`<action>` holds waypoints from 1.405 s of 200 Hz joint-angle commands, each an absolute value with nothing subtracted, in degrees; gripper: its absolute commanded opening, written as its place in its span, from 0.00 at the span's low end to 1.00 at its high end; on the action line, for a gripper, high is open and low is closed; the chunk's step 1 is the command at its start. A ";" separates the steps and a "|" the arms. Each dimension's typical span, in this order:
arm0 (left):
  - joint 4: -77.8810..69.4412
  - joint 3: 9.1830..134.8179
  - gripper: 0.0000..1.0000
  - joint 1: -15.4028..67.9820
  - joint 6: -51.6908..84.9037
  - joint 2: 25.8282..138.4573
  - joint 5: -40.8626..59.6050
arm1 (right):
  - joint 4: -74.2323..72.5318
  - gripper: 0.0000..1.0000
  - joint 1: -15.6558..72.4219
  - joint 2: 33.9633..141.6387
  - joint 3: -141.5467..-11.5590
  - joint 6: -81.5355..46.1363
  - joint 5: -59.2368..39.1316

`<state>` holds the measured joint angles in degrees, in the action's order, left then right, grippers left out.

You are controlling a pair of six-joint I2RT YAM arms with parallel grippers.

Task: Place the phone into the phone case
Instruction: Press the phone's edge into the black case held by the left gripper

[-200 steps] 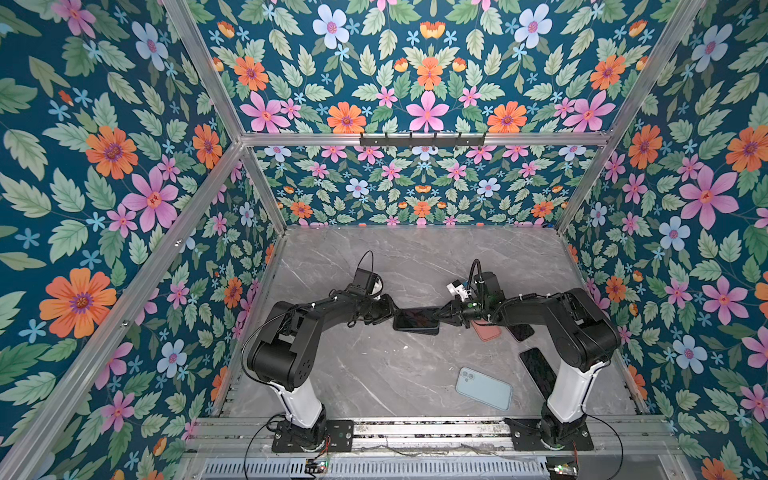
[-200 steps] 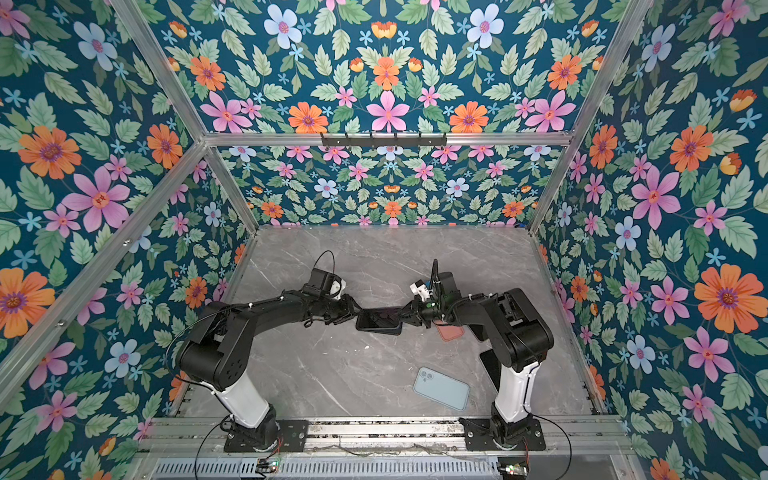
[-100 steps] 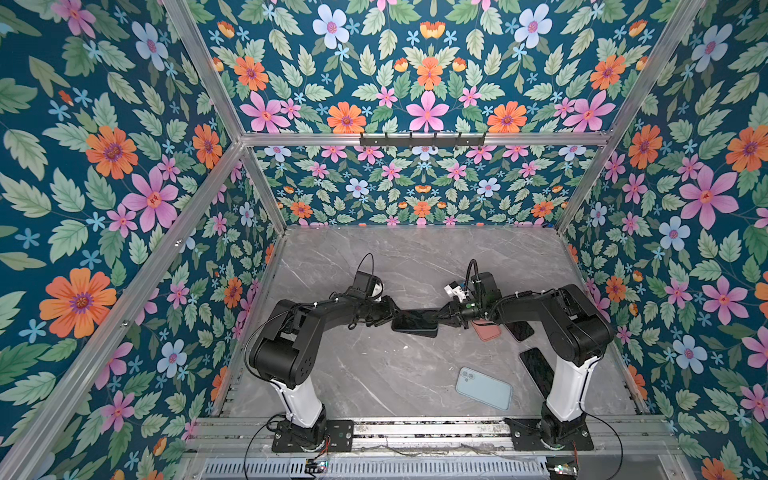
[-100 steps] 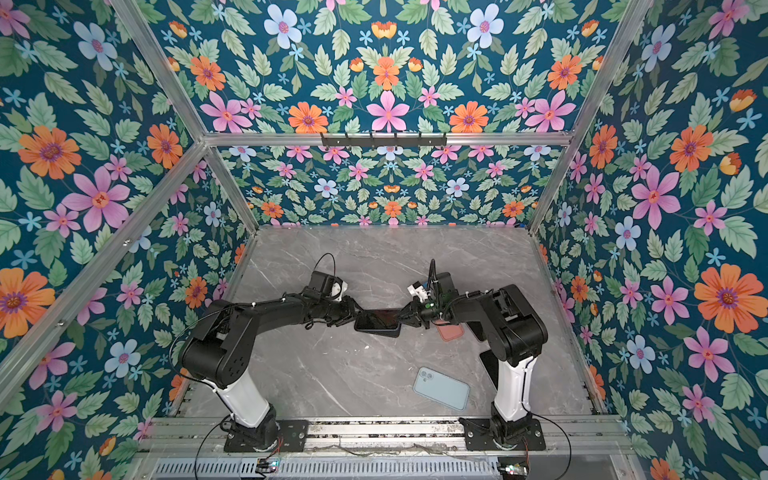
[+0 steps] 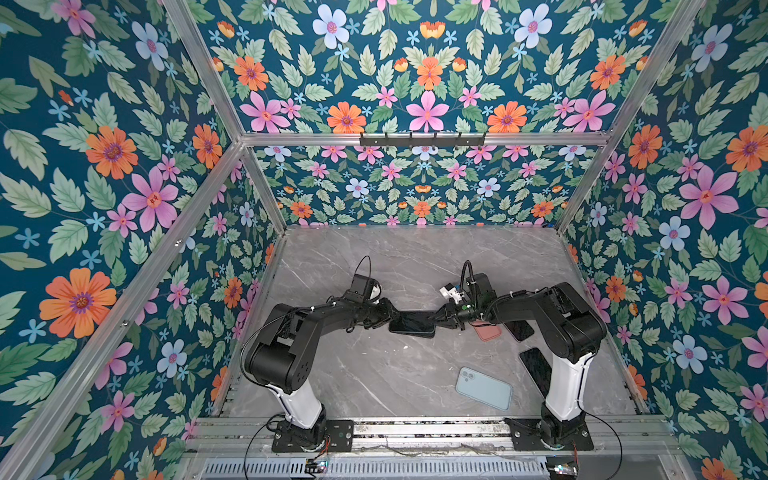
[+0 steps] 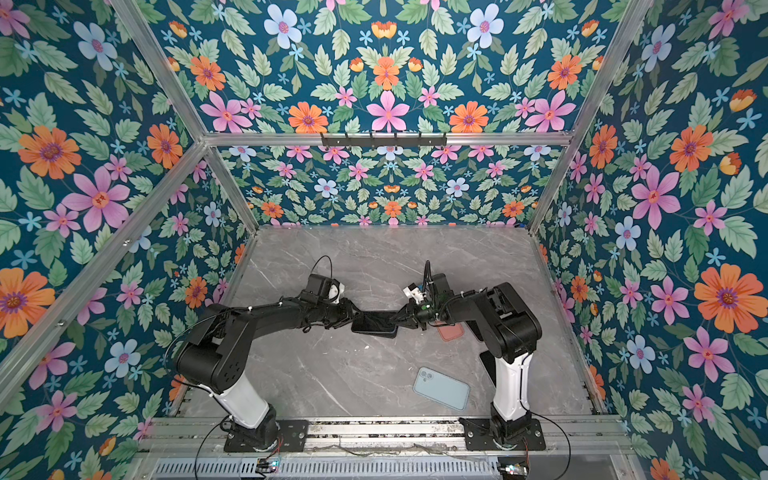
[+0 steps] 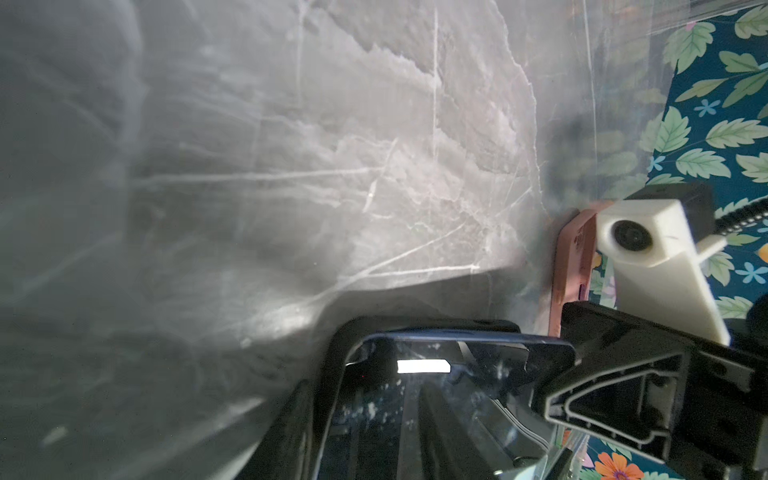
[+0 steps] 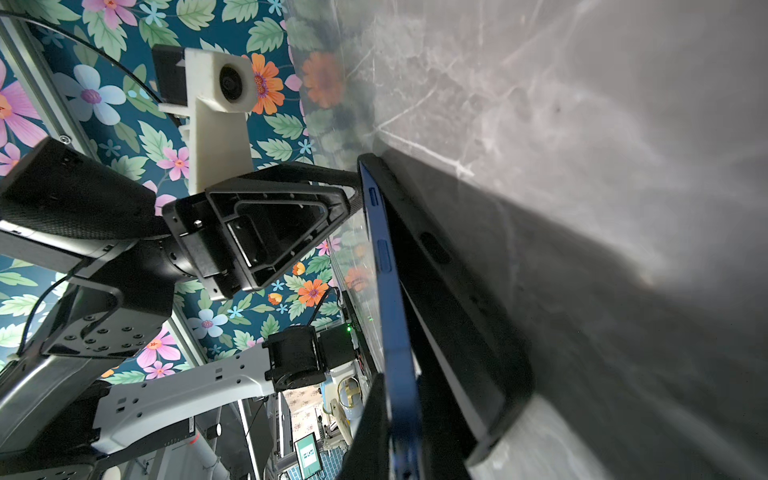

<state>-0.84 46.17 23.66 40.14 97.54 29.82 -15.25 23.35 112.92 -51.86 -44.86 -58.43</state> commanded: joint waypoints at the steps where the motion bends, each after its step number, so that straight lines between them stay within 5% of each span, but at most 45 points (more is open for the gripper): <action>1: -1.05 45.79 0.43 24.16 40.69 97.30 31.34 | -7.66 0.00 24.45 114.03 -51.69 -45.86 -51.51; 122: -0.02 45.08 0.43 24.33 39.18 94.89 31.32 | -2.50 0.00 25.95 111.02 -52.16 -43.78 -45.73; 281: 1.49 41.68 0.45 22.37 36.96 91.37 30.29 | 17.88 0.31 29.49 103.20 -57.66 -34.55 -32.61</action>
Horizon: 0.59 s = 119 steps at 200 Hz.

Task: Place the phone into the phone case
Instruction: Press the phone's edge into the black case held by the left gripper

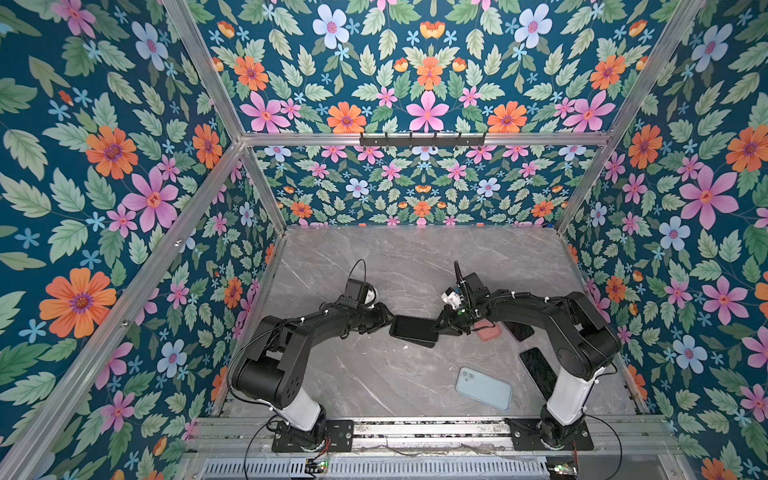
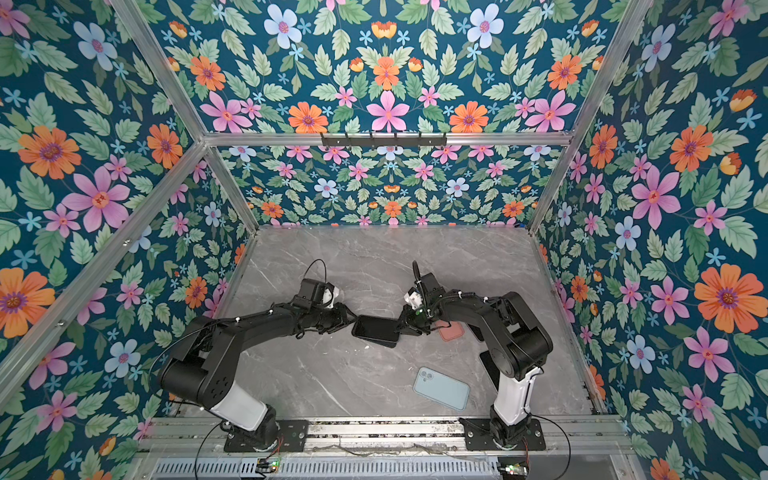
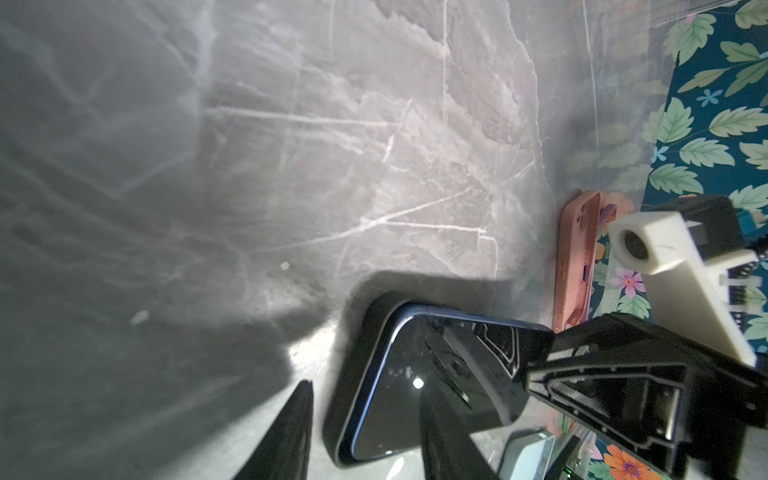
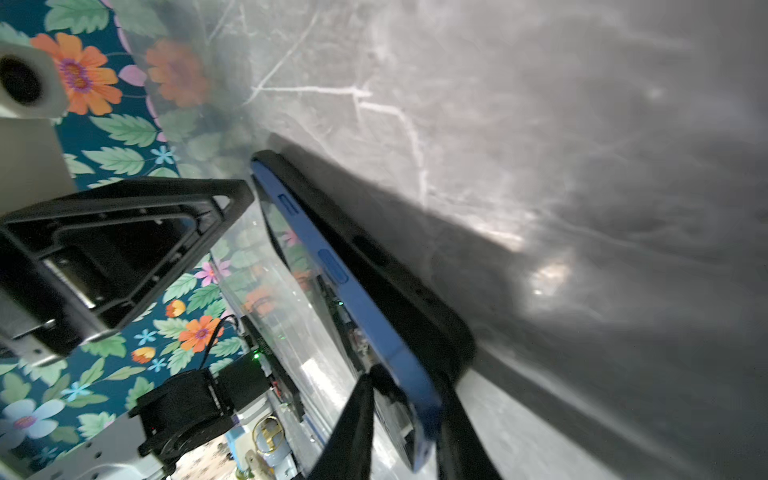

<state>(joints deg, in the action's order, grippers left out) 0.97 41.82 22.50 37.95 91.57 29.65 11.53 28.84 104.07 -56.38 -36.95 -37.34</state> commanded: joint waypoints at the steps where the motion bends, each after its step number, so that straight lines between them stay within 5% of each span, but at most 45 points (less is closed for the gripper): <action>1: 1.49 41.67 0.45 22.39 36.98 91.34 30.31 | 18.04 0.31 29.56 103.19 -57.70 -34.50 -32.48; 35: 1.33 41.20 0.48 22.41 36.14 90.97 31.33 | 21.89 0.43 30.64 101.06 -58.73 -33.35 -28.62; 119: -0.86 42.65 0.48 22.76 35.31 94.15 33.46 | 15.54 0.42 31.99 100.98 -54.89 -38.77 -32.86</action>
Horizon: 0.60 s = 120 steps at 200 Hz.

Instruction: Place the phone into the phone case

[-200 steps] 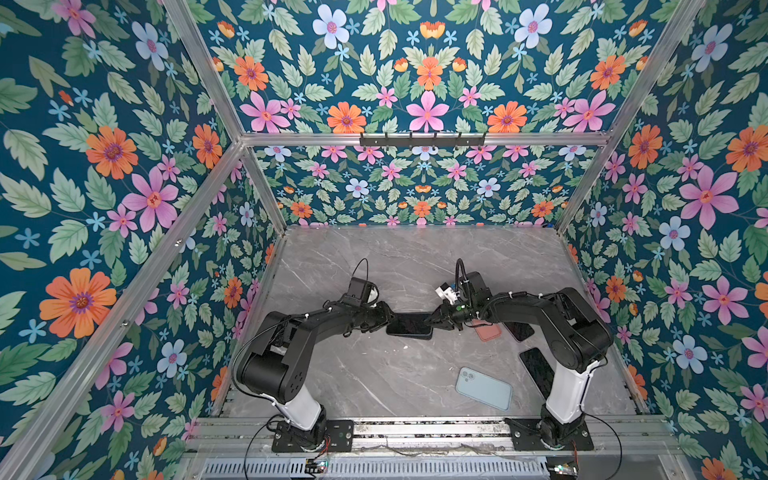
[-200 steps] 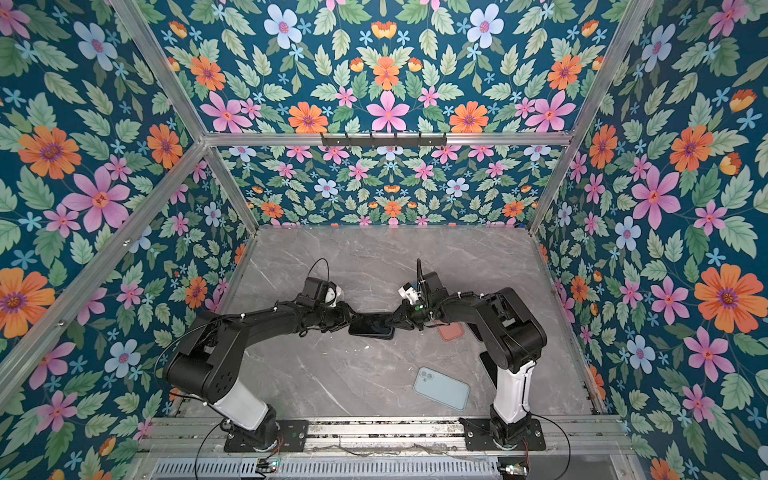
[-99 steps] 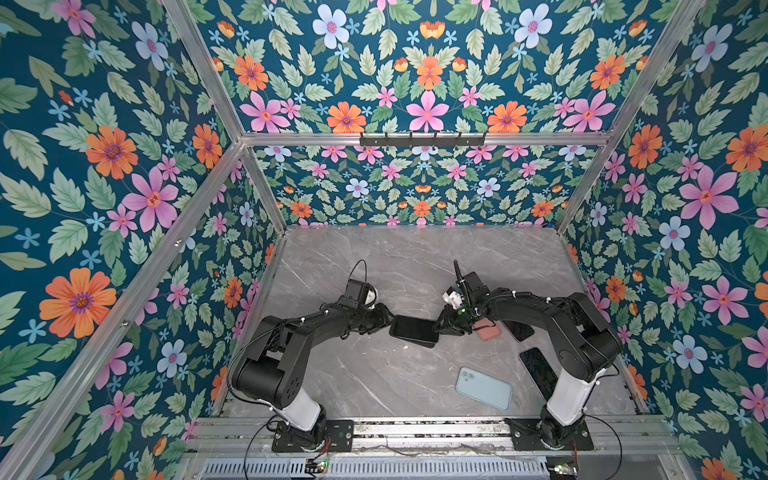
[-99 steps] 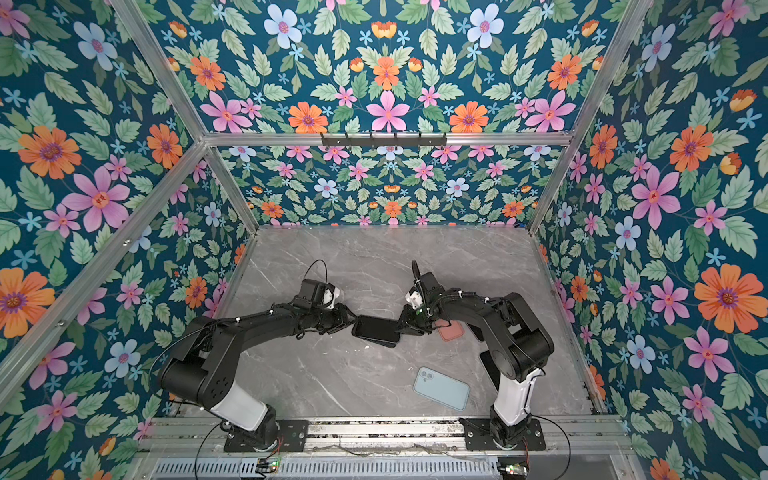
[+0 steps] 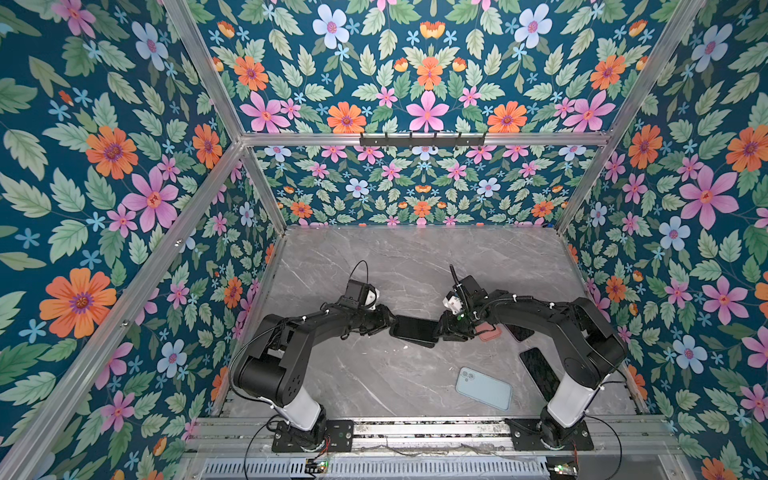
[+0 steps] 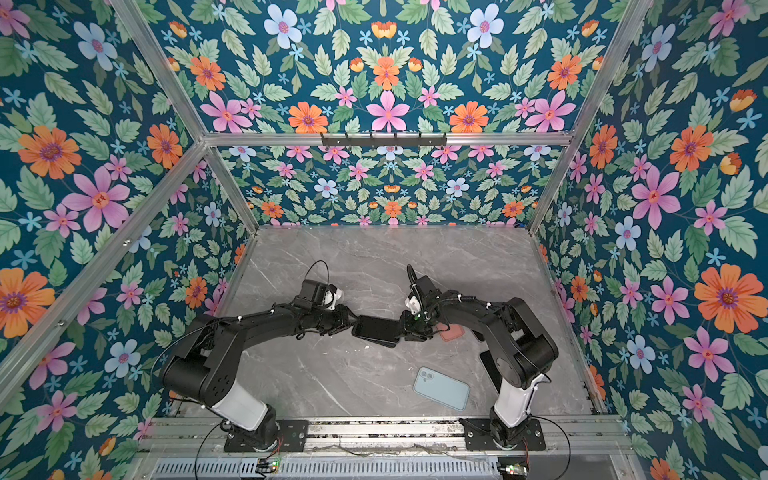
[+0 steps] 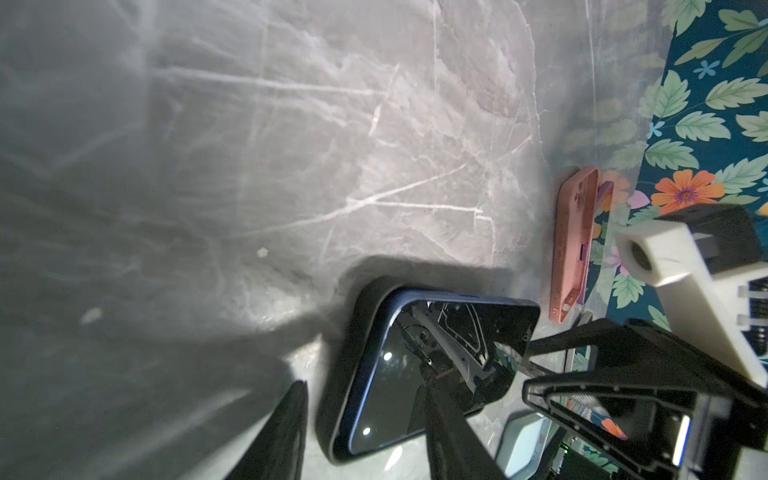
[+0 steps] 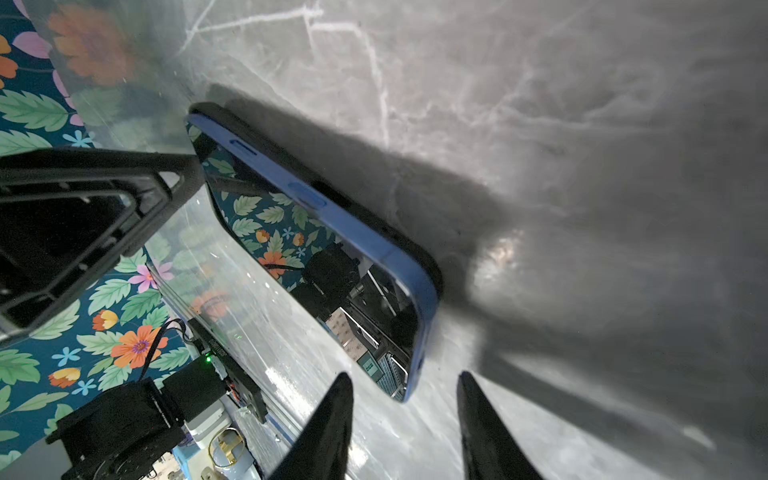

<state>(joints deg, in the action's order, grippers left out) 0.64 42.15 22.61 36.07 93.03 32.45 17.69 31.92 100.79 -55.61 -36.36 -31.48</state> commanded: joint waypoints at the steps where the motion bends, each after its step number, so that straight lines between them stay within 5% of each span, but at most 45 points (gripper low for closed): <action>1: -0.87 42.68 0.48 22.76 35.32 94.23 33.47 | 15.51 0.42 31.99 100.98 -54.91 -38.81 -32.91; 120: -4.20 41.61 0.31 24.15 36.96 97.39 33.07 | 11.82 0.29 34.59 104.30 -56.27 -42.27 -35.77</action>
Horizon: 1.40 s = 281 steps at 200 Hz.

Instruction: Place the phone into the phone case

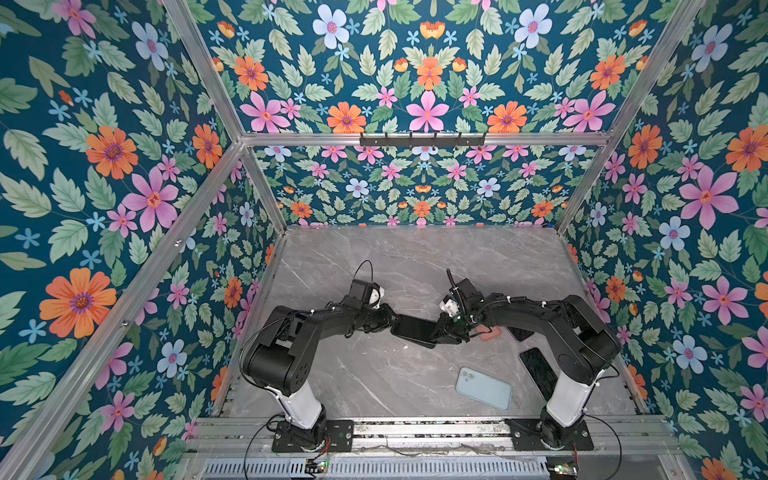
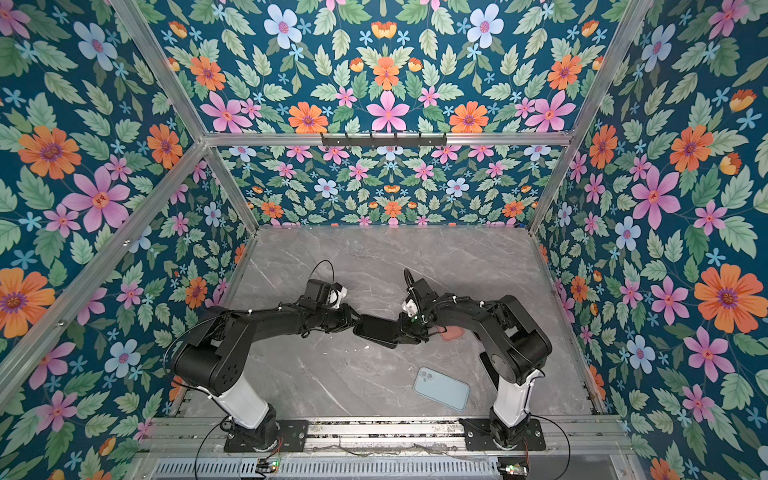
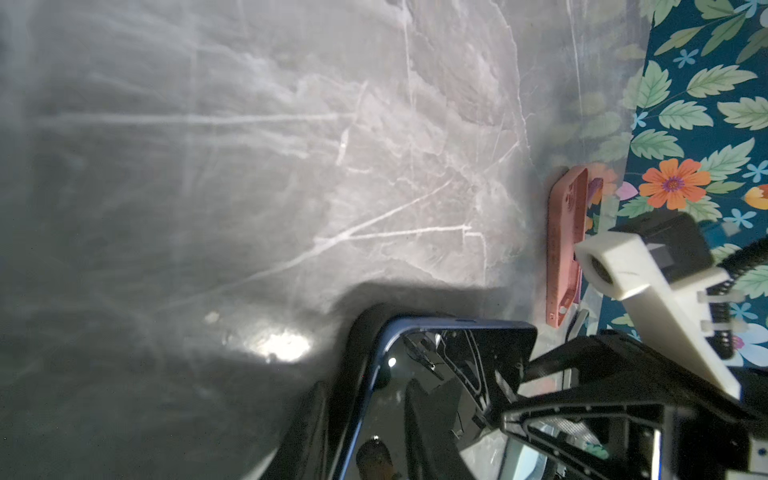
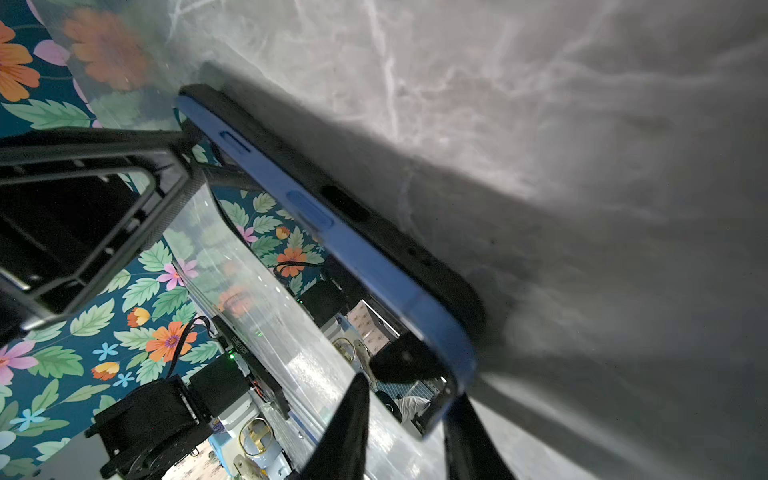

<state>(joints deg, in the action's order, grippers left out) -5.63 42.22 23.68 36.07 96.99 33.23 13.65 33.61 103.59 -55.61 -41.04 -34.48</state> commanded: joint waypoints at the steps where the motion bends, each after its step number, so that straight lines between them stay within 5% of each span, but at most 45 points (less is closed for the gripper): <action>1: -4.21 41.59 0.31 24.16 36.98 97.34 33.06 | 11.80 0.29 34.57 104.36 -56.30 -42.27 -35.77; 77: -3.80 41.16 0.30 24.43 36.80 96.88 32.35 | 15.78 0.31 36.19 102.54 -56.87 -40.75 -34.91; 144: 0.53 44.21 0.41 23.65 33.95 96.77 31.40 | 33.12 0.56 35.31 96.24 -61.22 -27.79 -24.54; 210: 4.16 49.95 0.45 23.74 32.46 100.75 31.90 | 31.85 0.58 33.75 102.12 -66.71 -25.41 -25.54; 281: 11.32 52.93 0.40 26.00 29.20 103.71 24.21 | 30.90 0.59 33.75 104.54 -67.29 -25.16 -25.66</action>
<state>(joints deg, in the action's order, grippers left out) 3.22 52.77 25.28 31.48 102.78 31.16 30.50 33.74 104.14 -67.24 -26.17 -25.39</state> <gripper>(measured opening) 0.420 0.584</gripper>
